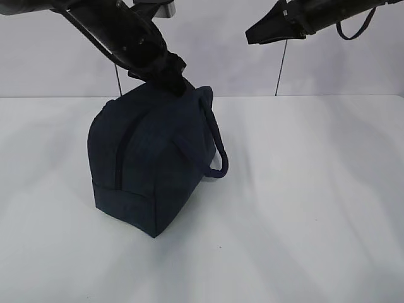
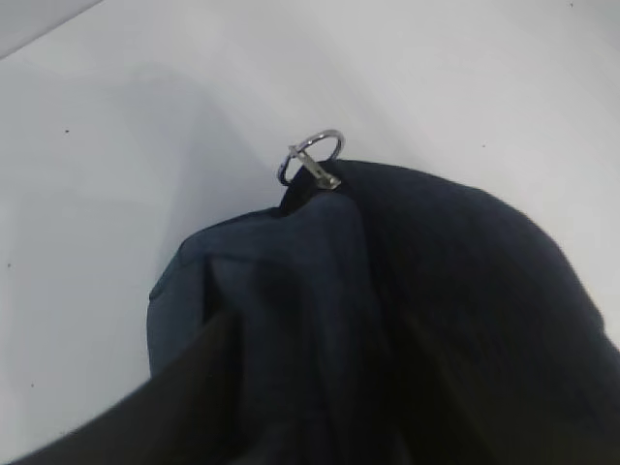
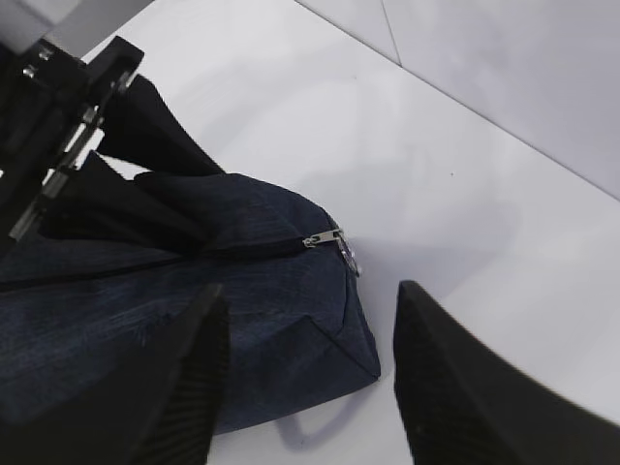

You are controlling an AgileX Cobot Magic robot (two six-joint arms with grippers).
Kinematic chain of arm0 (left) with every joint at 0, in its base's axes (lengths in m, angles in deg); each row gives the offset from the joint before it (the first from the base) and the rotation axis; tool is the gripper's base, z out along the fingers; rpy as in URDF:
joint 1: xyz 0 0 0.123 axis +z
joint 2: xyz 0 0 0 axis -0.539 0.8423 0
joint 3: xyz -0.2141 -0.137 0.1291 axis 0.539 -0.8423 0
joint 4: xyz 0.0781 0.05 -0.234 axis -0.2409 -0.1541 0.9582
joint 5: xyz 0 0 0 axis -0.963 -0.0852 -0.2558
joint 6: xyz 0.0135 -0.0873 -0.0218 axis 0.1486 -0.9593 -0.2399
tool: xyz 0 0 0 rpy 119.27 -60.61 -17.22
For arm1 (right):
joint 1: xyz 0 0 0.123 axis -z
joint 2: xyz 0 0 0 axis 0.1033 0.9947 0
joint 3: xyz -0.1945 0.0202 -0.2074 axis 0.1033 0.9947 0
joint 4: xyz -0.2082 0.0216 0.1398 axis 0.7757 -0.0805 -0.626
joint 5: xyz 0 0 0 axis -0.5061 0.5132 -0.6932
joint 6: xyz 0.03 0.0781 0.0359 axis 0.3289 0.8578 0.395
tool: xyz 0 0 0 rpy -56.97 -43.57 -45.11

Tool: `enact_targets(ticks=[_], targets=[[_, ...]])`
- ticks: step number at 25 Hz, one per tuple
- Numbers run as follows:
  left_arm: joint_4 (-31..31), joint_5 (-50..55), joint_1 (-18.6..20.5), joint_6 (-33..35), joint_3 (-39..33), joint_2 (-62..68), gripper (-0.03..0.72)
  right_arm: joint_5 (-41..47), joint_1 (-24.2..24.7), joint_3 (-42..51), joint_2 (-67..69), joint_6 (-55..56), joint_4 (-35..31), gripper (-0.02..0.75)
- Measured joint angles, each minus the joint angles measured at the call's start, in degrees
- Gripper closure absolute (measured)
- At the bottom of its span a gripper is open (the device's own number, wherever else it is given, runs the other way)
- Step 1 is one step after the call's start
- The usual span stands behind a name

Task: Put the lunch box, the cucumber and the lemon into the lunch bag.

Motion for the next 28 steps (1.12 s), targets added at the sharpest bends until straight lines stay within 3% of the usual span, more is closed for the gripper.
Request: enact_targets(ticks=[2, 6, 13, 17, 23, 28], targets=[[0.0, 1.1, 0.3, -0.8, 0.0, 0.0, 0.246, 0.0, 0.0, 0.0, 0.0, 0.5, 0.4, 0.318], [-0.3, 4.3, 0.6, -1.4, 0.0, -1.9, 0.176, 0.0, 0.0, 0.0, -0.4, 2.8, 2.8, 0.318], [-1.1, 10.3, 0.6, -3.2, 0.0, -10.4, 0.166, 0.2, 0.0, 0.0, -5.7, 12.1, 13.9, 0.318], [-4.9, 18.5, 0.6, -7.8, 0.0, -13.8, 0.166, 0.6, -1.2, 0.0, -10.2, 21.9, 24.8, 0.318], [-12.8, 20.8, 0.6, -16.8, 0.0, -17.7, 0.195, 1.6, -7.6, 0.0, -17.1, 35.8, 40.1, 0.318], [-14.0, 21.0, 0.6, -18.8, -0.3, -22.9, 0.202, 1.7, -11.8, 2.1, -22.3, 41.3, 44.5, 0.318]])
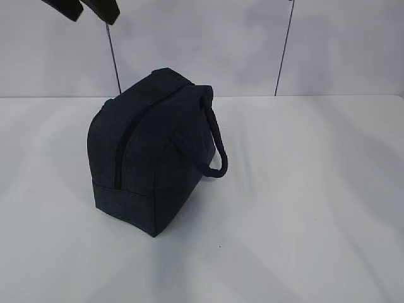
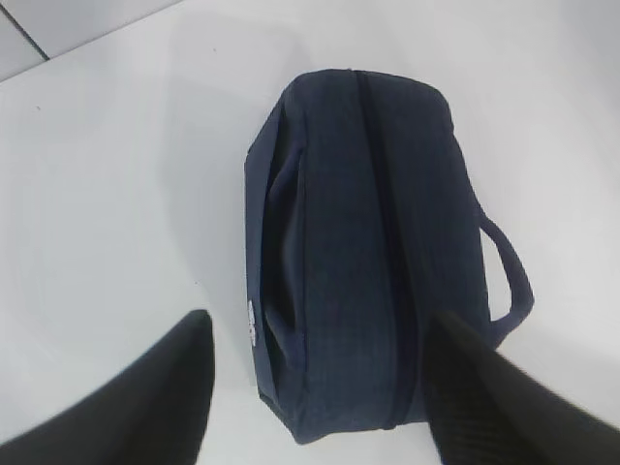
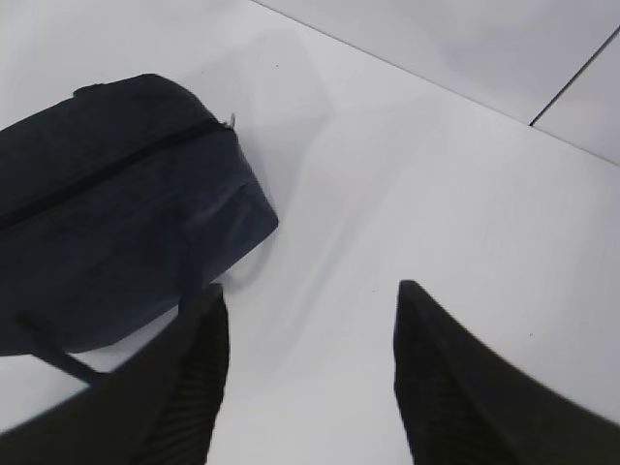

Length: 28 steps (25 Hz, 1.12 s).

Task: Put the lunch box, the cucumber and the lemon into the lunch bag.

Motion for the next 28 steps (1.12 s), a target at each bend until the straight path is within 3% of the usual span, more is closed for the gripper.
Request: enact_targets(ticks=[7, 19, 28], targets=[[-1.9, 0.5, 0.0, -0.3, -9.7, -11.7, 0.203, 0.1, -1.2, 13.8, -13.6, 1.0, 1.8, 0.318], [-2.3, -0.4, 0.0, -0.4, -40.6, -34.9, 0.244, 0.2, -1.2, 42.5, -39.6, 1.0, 3.0, 0.318], [-2.3, -10.9, 0.0, -0.6, -61.7, -52.3, 0.246, -5.8, -1.2, 65.9, -62.5, 1.5, 4.4, 0.318]])
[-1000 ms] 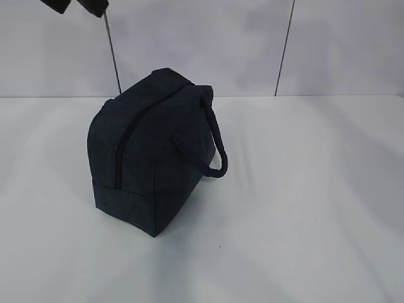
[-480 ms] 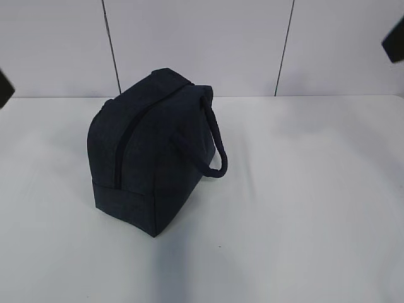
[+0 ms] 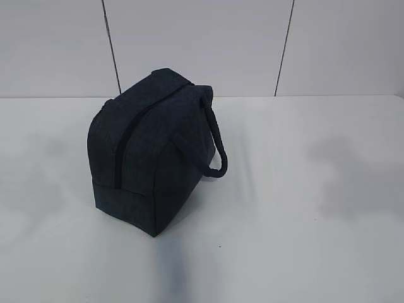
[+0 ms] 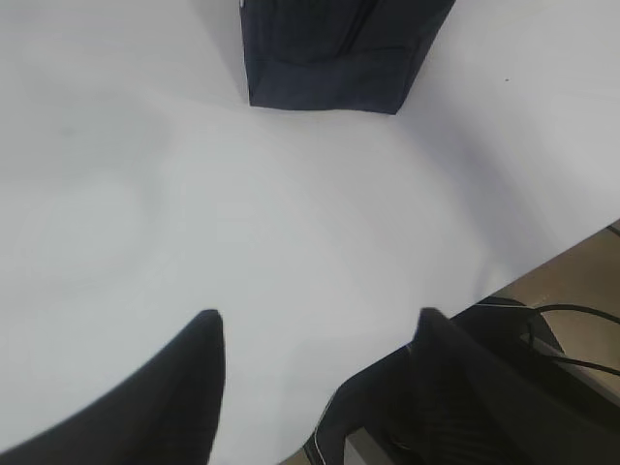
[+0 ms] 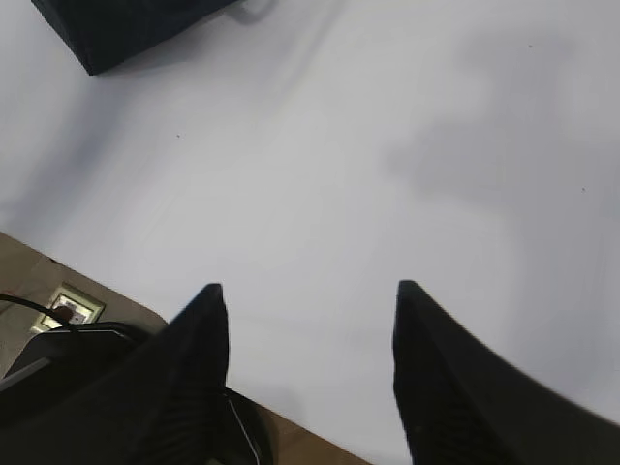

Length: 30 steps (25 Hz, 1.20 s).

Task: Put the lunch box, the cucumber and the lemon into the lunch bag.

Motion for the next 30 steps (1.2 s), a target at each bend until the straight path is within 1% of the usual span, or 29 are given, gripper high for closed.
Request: enact_targets(ticks=[3, 5, 9, 15, 21, 27, 30], targets=[[-0.1, -2.7, 0.0, 0.0, -6.2, -5.9, 0.246, -0.6, 0.0, 7.0, -8.1, 1.3, 2.4, 0.318], [-0.1, -3.4, 0.0, 0.0, -8.8, -9.4, 0.246, -0.6, 0.0, 10.1, -13.1, 2.7, 4.8, 0.318], [-0.1, -3.6, 0.0, 0.0, -11.2, -15.5, 0.246, -0.6, 0.0, 13.7, -21.2, 5.8, 9.1, 0.318], [-1.0, -2.3, 0.0, 0.0, -12.2, -21.3, 0.246, 0.7, 0.0, 16.5, -30.4, 7.8, 14.7, 0.318], [-2.3, 0.2, 0.0, 0.0, -12.6, -26.7, 0.246, 1.2, 0.0, 19.0, -36.2, 8.1, 15.8, 0.318], [-2.7, 0.8, 0.0, 0.0, -16.6, -34.7, 0.246, 2.7, 0.0, 20.2, -37.5, 9.6, 15.8, 0.318], [-2.8, 0.8, 0.0, 0.0, -17.0, -38.3, 0.246, 2.8, 0.0, 21.2, -37.5, 9.9, 15.8, 0.318]])
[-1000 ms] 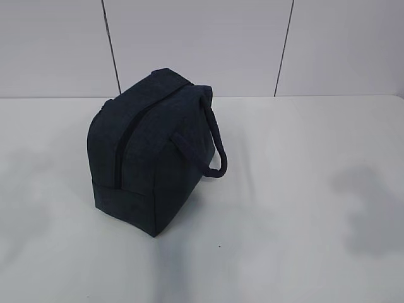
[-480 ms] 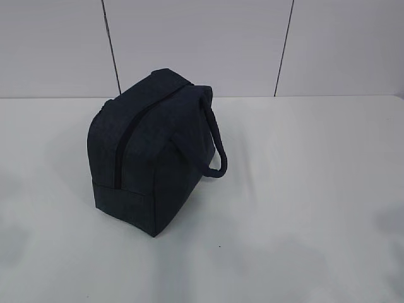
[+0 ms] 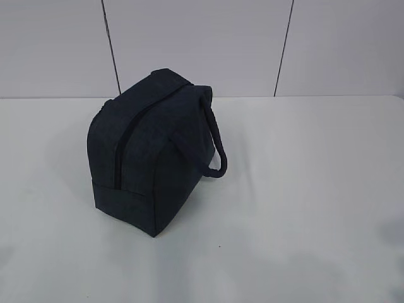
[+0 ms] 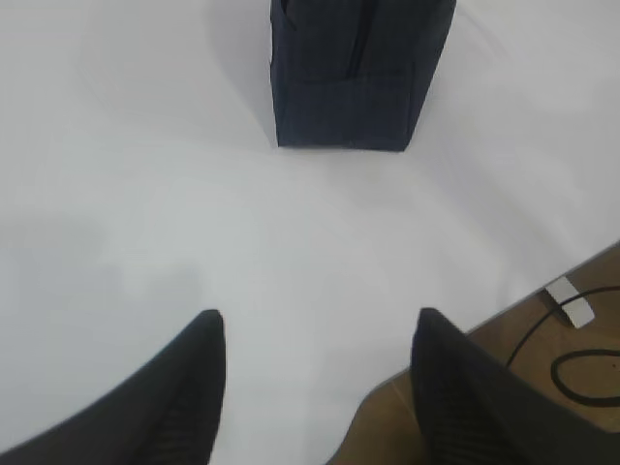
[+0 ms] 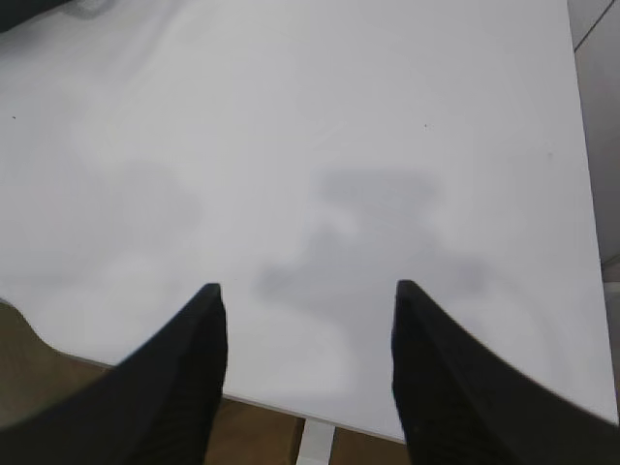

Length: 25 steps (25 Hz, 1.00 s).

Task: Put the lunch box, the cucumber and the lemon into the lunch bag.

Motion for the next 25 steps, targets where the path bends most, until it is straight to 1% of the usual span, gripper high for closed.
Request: enact_targets(ticks=[8, 17, 20, 25], targets=[[-0.1, 1.9, 0.0, 0.0, -1.0, -4.9, 0.246, 0.1, 0.0, 0.2, 0.0, 0.2, -1.4, 0.318], [-0.4, 2.0, 0.0, 0.0, -1.2, -5.0, 0.246, 0.4, 0.0, 0.2, 0.0, 0.3, -2.0, 0.318], [-0.5, 2.0, 0.0, 0.0, -1.2, -5.0, 0.246, -1.6, 0.0, 1.5, 0.0, 0.3, -2.0, 0.318], [-0.5, 2.0, 0.0, 0.0, -1.2, -5.0, 0.246, -2.5, 0.0, 2.1, 0.0, 0.3, -2.0, 0.318]])
